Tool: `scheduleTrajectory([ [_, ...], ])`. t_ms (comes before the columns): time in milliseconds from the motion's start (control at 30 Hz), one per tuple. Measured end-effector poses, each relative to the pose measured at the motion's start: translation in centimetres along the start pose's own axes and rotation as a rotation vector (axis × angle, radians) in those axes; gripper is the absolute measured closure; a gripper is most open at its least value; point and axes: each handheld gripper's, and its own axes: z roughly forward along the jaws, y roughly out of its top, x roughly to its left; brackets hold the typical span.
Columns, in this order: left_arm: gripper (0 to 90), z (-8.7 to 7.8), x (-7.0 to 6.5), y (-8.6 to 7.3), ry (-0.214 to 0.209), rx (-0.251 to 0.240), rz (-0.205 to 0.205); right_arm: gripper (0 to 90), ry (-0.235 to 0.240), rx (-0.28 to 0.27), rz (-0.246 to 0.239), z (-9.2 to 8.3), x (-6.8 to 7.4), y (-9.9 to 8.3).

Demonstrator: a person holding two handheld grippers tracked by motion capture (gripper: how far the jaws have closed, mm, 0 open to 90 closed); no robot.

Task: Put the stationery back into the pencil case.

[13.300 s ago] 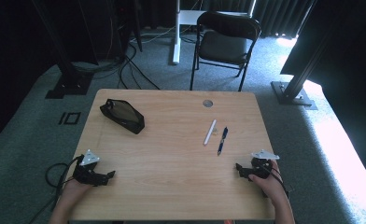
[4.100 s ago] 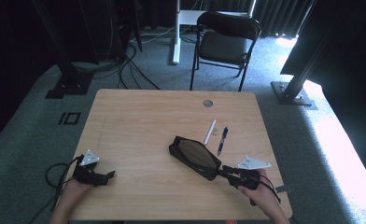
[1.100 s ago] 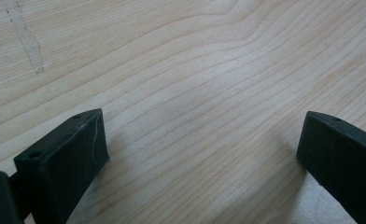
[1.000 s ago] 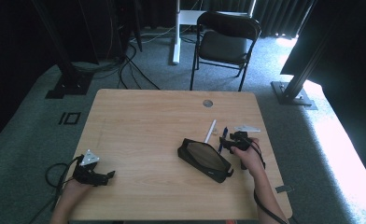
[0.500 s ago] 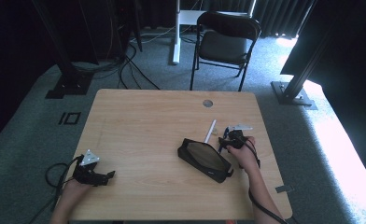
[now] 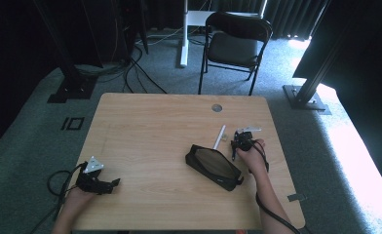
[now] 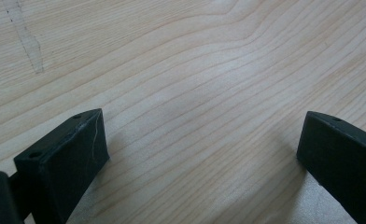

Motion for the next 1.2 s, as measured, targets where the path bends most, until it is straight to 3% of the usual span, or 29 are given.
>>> scheduleTrajectory([
  [200, 2.1, 0.0, 0.0, 0.0, 0.000, 0.000, 0.000, 79.3, -0.016, 0.021, 0.049, 0.0, -0.8, 0.3],
  [433, 2.1, 0.0, 0.0, 0.0, 0.000, 0.000, 0.000, 79.5, -0.004, 0.004, 0.128, -0.1, -2.0, 0.2],
  [533, 2.2, 0.0, 0.0, 0.0, 0.000, 0.000, 0.000, 79.5, 0.004, -0.007, 0.138, -0.6, -2.3, 0.3],
  [867, 2.1, 0.0, 0.0, 0.0, 0.000, 0.000, 0.000, 79.5, 0.035, -0.062, 0.112, -3.0, -2.5, 1.3],
  [1200, 2.2, 0.0, 0.0, 0.0, 0.002, -0.001, -0.003, 79.5, 0.107, -0.098, 0.083, -5.2, -2.2, 1.8],
])
